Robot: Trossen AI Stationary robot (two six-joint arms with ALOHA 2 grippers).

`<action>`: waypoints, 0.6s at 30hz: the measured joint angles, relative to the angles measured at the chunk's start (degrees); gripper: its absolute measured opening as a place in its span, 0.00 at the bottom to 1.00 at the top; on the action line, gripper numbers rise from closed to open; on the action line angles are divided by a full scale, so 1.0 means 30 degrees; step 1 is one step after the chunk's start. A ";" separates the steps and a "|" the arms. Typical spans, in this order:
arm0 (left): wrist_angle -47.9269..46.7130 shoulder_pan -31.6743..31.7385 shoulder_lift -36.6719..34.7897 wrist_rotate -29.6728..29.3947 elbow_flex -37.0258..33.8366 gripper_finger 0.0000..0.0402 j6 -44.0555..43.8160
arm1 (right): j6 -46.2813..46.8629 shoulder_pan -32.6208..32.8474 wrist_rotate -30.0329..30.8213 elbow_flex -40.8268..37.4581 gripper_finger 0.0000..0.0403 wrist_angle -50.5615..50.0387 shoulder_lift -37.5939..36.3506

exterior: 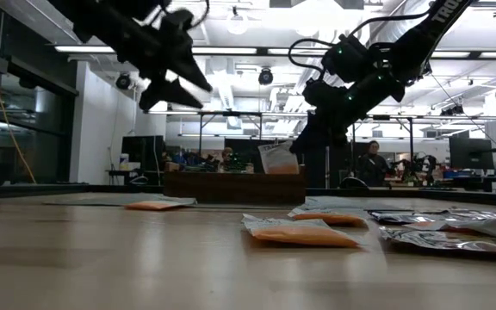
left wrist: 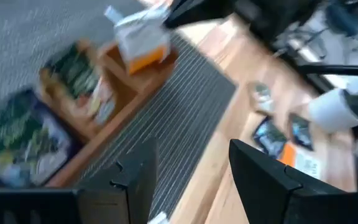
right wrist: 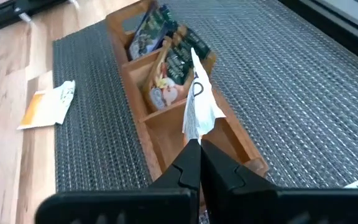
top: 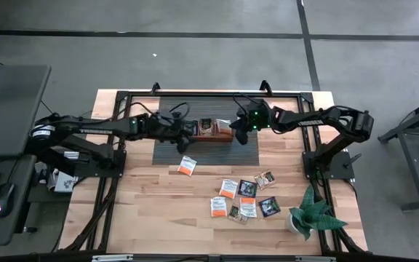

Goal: Pick & Place Tea
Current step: Put the orange tea bag into the right section of the wooden organizer

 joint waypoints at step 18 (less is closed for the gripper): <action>-0.1634 0.0007 0.0567 -0.1656 0.0000 0.48 -0.1857 | -0.0863 -0.0138 0.0675 0.0007 0.01 0.0553 0.1151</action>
